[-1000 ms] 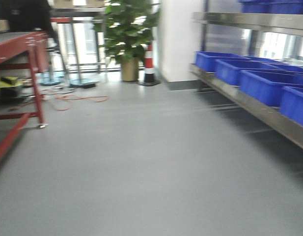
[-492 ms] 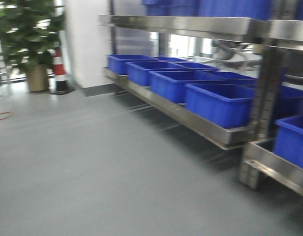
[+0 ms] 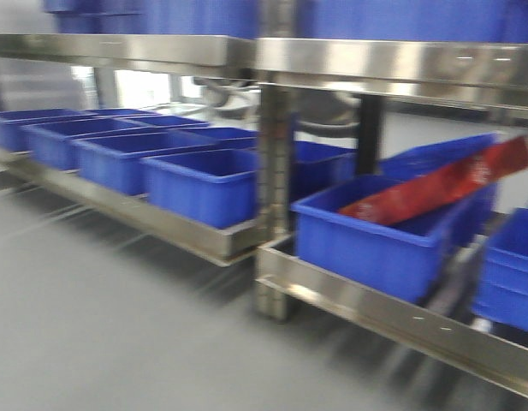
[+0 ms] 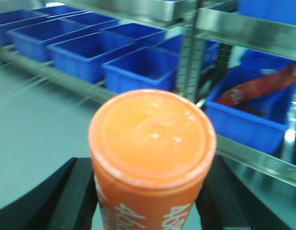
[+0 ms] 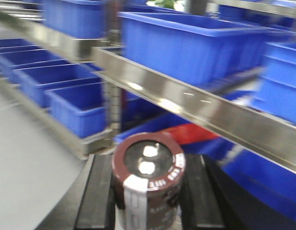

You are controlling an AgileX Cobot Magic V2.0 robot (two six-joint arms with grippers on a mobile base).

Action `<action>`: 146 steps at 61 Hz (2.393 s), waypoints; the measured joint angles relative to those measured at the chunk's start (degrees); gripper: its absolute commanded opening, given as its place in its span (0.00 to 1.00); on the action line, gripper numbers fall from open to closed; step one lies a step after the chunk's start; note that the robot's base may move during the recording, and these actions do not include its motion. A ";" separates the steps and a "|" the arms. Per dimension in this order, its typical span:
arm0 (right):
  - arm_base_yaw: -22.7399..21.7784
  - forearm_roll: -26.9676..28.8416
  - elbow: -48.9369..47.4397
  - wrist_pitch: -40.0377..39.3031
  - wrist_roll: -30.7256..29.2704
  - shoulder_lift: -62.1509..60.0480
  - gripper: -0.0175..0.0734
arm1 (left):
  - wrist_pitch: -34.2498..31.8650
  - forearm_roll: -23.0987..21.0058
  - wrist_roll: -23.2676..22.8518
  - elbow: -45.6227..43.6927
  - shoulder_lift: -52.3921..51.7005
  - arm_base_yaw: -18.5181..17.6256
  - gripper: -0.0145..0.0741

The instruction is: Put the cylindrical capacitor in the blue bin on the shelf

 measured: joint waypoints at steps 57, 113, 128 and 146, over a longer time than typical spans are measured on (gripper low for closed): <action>0.00 0.00 0.00 0.00 0.00 0.00 0.12 | 0.00 0.00 0.00 0.00 0.00 0.00 0.04; 0.00 0.00 0.00 0.00 0.00 0.00 0.12 | 0.00 0.00 0.00 0.00 0.00 0.00 0.04; 0.00 0.00 0.00 0.00 0.00 0.00 0.12 | 0.00 0.00 0.00 0.00 0.00 0.00 0.04; 0.00 0.00 0.00 0.00 0.00 0.00 0.12 | 0.00 0.00 0.00 0.00 0.00 0.00 0.04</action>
